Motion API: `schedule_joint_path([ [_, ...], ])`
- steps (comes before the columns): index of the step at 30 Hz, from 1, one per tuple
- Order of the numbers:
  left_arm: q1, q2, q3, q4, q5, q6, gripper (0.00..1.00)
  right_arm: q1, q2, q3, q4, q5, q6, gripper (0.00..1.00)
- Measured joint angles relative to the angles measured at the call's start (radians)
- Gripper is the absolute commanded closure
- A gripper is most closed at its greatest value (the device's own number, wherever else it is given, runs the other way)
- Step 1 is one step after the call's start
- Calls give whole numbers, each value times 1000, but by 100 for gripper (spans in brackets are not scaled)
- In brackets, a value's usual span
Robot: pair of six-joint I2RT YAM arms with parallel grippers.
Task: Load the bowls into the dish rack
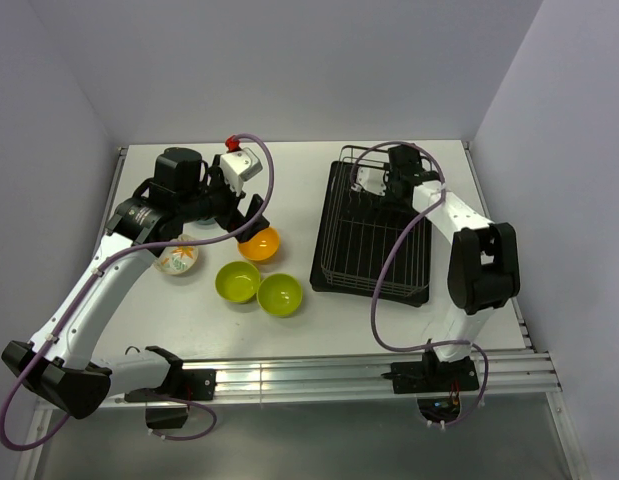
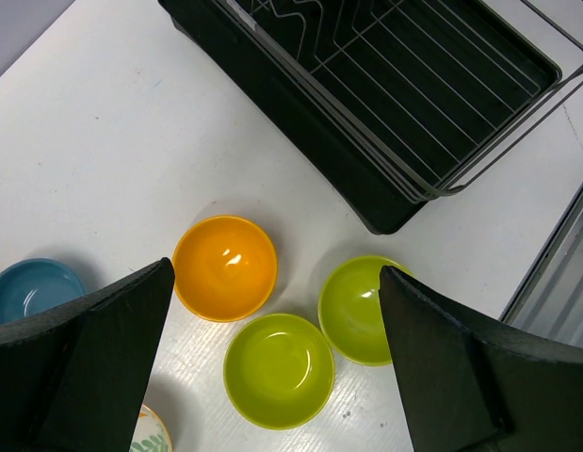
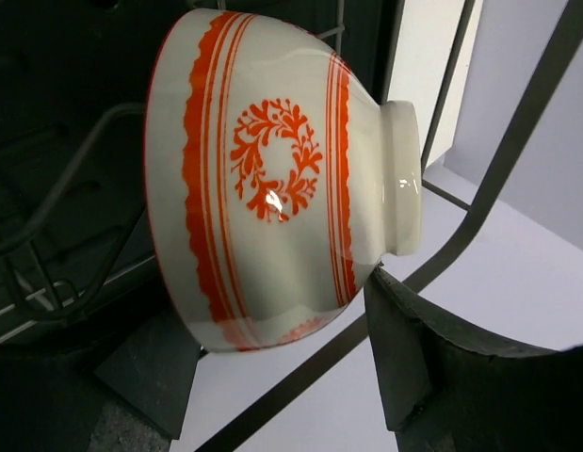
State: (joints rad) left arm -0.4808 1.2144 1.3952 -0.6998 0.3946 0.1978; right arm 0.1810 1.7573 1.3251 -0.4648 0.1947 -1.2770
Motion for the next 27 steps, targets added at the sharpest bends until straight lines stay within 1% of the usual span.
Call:
schedule_joint_path([
  [4, 0, 0, 0, 0, 0, 0, 3, 7, -18, -9, -1, 3, 5, 25],
  [5, 0, 0, 0, 0, 0, 0, 3, 10, -18, -7, -3, 3, 10, 9],
  [11, 13, 0, 1, -5, 2, -5, 3, 13, -23, 33, -40, -5, 39, 5],
  [16, 74, 6, 10, -27, 37, -23, 3, 13, -51, 61, -101, -40, 76, 1],
  [22, 235, 59, 26, -57, 122, -46, 3, 13, -141, 108, -174, -102, 142, 0],
  [27, 435, 134, 26, -103, 215, -53, 4, 13, -211, 188, -229, -171, 240, 0],
])
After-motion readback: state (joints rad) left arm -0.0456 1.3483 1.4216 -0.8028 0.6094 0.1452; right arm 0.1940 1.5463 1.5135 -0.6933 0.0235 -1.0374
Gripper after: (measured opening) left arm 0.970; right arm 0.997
